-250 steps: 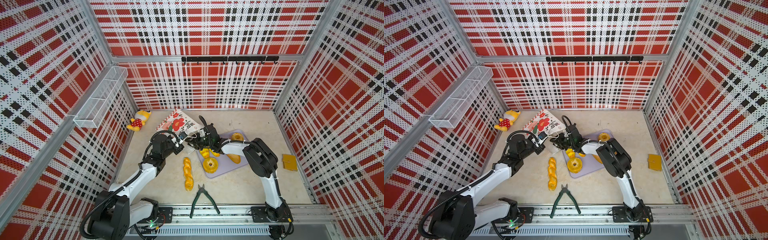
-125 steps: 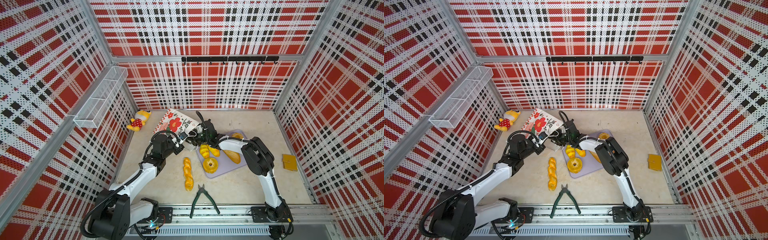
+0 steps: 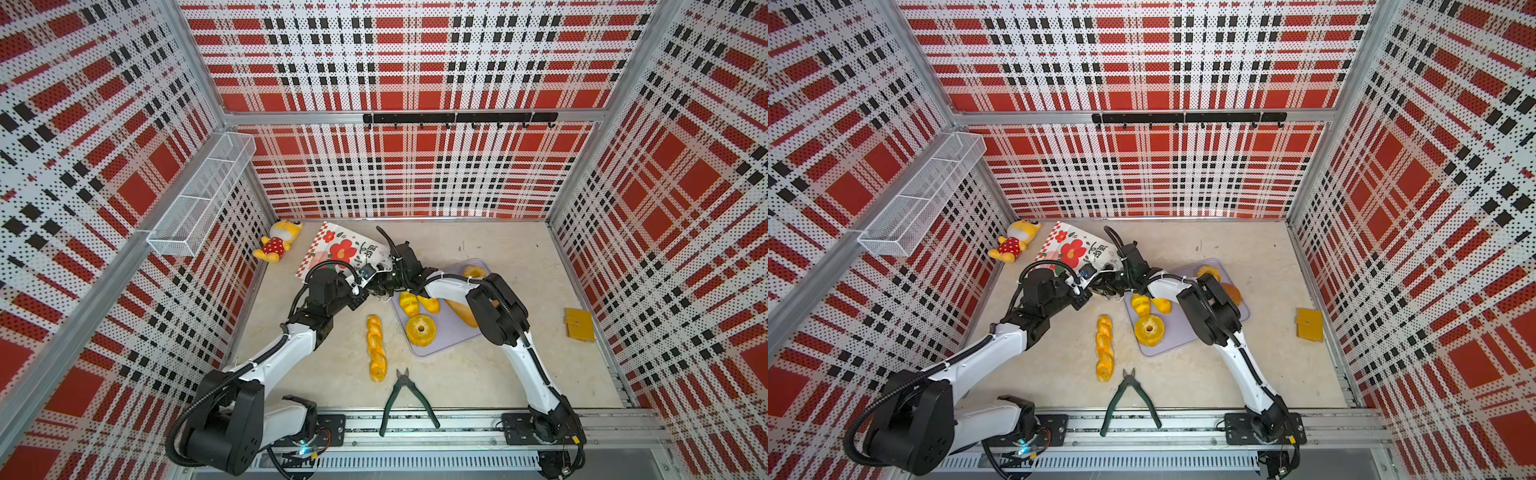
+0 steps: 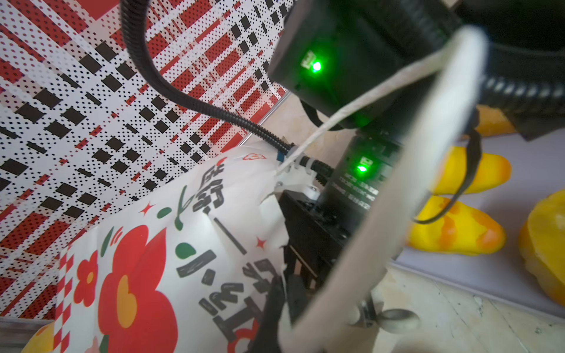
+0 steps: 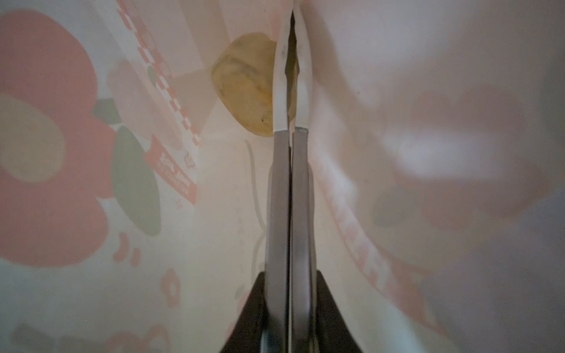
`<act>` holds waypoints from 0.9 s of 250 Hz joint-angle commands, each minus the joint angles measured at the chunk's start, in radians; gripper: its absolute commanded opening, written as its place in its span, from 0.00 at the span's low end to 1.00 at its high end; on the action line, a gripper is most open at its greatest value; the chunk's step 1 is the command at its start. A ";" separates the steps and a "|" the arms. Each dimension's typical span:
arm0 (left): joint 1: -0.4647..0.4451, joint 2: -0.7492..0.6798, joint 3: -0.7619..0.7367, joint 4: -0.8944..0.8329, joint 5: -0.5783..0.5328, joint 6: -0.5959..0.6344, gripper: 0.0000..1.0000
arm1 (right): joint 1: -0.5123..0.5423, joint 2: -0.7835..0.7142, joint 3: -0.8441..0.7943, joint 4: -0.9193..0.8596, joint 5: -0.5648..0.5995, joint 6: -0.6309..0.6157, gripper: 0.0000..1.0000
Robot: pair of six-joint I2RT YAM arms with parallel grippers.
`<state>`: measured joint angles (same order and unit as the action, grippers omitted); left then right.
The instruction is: Take the fake bread out of the paper bag
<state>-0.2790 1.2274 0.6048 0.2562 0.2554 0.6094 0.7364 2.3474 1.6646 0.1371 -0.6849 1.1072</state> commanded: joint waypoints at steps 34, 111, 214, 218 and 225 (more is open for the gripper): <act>-0.051 -0.020 -0.013 0.069 -0.021 -0.005 0.00 | 0.003 -0.249 -0.209 0.044 -0.009 -0.078 0.00; -0.058 -0.058 -0.064 0.082 -0.033 -0.020 0.00 | -0.025 -0.362 -0.380 0.159 0.007 -0.035 0.00; -0.058 -0.065 -0.053 0.083 -0.053 -0.014 0.00 | -0.027 -0.415 -0.454 0.171 0.026 -0.050 0.05; -0.058 -0.064 -0.051 0.082 -0.054 -0.015 0.00 | -0.026 -0.416 -0.458 0.180 0.027 -0.047 0.05; -0.058 -0.059 -0.046 0.083 -0.054 -0.015 0.00 | -0.026 -0.420 -0.467 0.195 0.028 -0.042 0.06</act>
<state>-0.3290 1.1706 0.5434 0.3077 0.2020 0.5926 0.7120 1.9934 1.2167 0.2363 -0.6678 1.0828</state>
